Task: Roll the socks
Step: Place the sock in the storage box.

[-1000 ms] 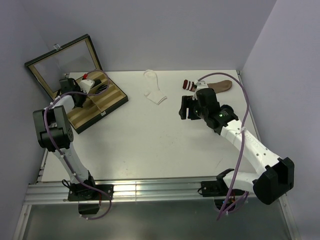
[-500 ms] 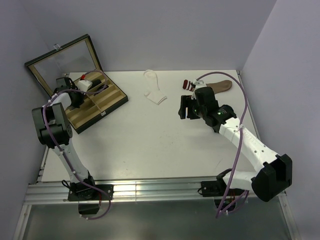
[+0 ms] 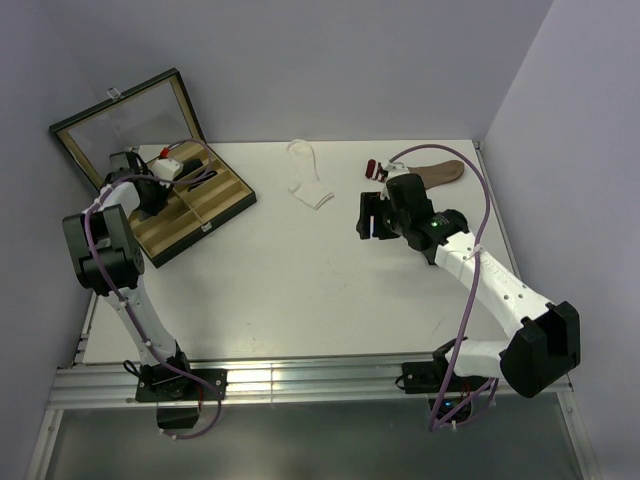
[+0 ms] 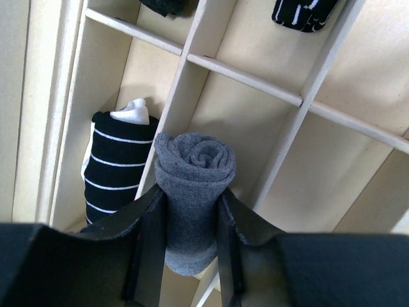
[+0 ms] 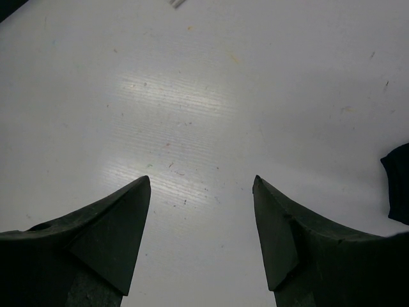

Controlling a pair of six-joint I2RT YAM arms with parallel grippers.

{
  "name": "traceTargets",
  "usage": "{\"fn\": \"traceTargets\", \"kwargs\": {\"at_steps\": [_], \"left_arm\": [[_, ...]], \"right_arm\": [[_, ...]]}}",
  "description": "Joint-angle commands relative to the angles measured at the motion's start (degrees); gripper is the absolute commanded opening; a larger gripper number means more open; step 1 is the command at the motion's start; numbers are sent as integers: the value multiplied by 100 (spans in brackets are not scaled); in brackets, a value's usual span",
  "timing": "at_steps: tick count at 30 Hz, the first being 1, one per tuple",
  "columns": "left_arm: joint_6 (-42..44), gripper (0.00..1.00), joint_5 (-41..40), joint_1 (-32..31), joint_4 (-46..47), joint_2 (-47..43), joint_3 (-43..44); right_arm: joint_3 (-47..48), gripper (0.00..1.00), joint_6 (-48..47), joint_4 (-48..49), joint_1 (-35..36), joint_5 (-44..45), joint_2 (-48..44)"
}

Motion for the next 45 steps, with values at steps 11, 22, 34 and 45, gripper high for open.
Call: {"fn": "traceTargets", "kwargs": {"at_steps": [11,22,34,45], "left_arm": [[1,36,335,36,-510,-113,109],[-122,37,545,71,-484,-271,162],[-254,45,774,115,-493,-306,276],[-386,31,1073,115,-545,-17,416]], "right_arm": [[345,72,-120,19,-53,-12,68],[345,71,-93,20,-53,-144,85],[336,71,-85,46,-62,-170,94],[354,70,-50,55,-62,-249,147]]}}
